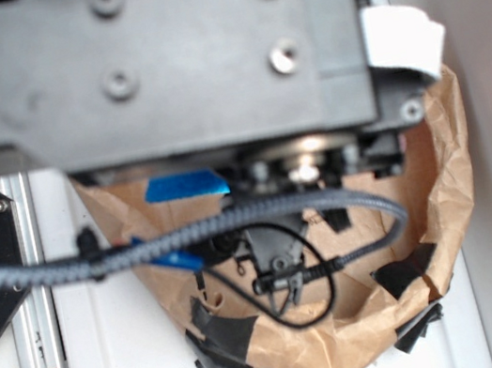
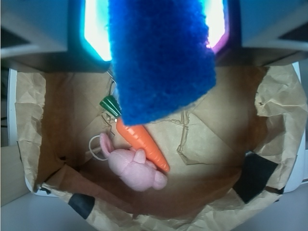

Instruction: Grab the blue sponge.

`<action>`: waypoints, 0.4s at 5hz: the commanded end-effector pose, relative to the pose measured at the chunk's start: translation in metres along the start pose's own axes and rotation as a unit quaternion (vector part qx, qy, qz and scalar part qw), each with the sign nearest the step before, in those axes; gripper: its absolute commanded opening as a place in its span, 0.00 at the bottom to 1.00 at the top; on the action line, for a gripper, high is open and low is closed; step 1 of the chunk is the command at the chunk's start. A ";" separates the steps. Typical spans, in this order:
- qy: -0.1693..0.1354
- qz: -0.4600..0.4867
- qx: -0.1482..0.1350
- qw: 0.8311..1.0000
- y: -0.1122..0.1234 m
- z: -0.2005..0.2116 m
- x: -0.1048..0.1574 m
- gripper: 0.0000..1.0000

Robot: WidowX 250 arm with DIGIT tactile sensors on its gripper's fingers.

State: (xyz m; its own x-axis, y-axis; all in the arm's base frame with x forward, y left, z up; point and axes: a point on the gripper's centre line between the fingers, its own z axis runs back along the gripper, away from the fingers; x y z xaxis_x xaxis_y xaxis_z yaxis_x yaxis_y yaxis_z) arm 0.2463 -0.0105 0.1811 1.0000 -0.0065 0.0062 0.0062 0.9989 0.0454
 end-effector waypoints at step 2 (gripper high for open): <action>-0.029 -0.001 0.005 1.000 -0.012 0.011 0.000 0.00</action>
State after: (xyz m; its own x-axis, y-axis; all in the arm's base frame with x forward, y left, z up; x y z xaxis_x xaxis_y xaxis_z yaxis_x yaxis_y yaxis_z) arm 0.2473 -0.0127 0.1793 0.9998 -0.0147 0.0150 0.0139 0.9984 0.0554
